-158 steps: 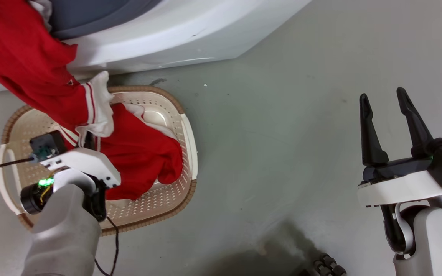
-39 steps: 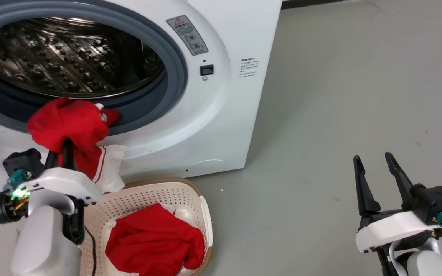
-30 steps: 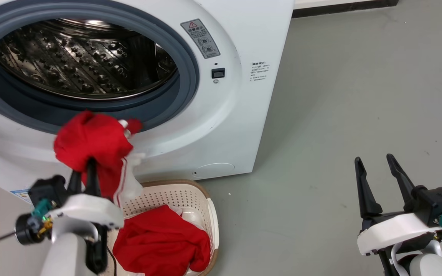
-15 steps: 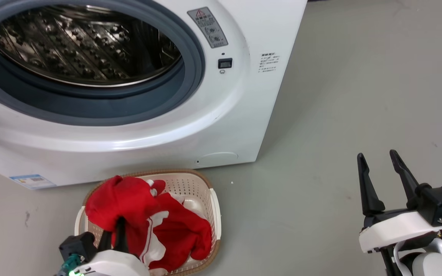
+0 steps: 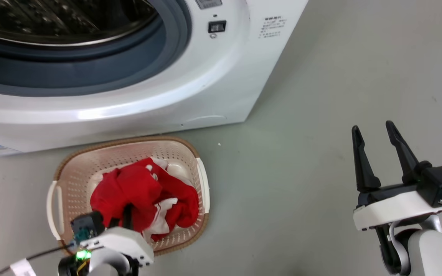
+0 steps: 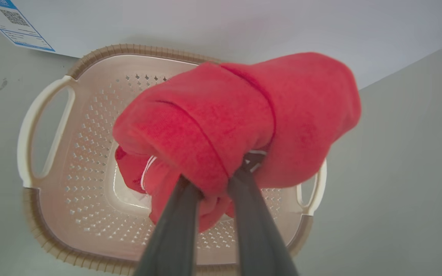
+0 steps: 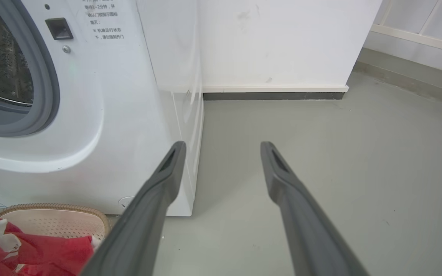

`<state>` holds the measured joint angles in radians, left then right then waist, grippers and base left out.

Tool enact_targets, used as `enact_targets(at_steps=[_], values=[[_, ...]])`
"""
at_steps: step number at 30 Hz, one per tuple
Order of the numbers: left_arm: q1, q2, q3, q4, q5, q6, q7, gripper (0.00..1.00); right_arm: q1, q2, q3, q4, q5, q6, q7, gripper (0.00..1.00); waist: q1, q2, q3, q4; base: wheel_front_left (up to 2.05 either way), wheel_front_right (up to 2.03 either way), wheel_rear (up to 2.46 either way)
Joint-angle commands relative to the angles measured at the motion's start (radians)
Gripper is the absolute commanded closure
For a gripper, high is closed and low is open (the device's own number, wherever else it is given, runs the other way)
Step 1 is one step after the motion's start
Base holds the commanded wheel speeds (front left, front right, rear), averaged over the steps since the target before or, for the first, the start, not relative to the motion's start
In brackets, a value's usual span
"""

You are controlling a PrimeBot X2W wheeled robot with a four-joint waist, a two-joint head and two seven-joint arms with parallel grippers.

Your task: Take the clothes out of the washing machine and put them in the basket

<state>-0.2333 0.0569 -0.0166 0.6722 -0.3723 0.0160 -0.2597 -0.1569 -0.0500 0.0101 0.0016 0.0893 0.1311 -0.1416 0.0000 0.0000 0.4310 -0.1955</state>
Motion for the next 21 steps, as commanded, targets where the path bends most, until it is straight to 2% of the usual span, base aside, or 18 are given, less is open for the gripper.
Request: enact_targets(at_steps=[1, 10, 21], values=[[-0.045, 0.014, 0.010, 0.037, 0.007, -0.006, -0.006, 1.00, -0.019, 0.000, 0.004, -0.001, 0.010, -0.001, -0.007, 0.00, 0.0000, 0.0000, 0.055, -0.035, 0.00, 0.00, 0.00], [-0.218, 0.036, 0.046, 0.228, 0.032, 0.000, -0.007, 1.00, -0.058, 0.000, 0.005, 0.018, 0.017, -0.001, -0.029, 0.00, 0.0000, 0.0000, 0.168, -0.096, 0.00, 0.00, 0.00], [-0.337, 0.109, 0.058, 0.479, 0.039, -0.002, -0.006, 1.00, -0.086, 0.000, 0.044, 0.039, 0.042, -0.001, -0.063, 0.00, 0.0000, 0.0000, 0.282, -0.157, 0.00, 0.00, 0.00]])
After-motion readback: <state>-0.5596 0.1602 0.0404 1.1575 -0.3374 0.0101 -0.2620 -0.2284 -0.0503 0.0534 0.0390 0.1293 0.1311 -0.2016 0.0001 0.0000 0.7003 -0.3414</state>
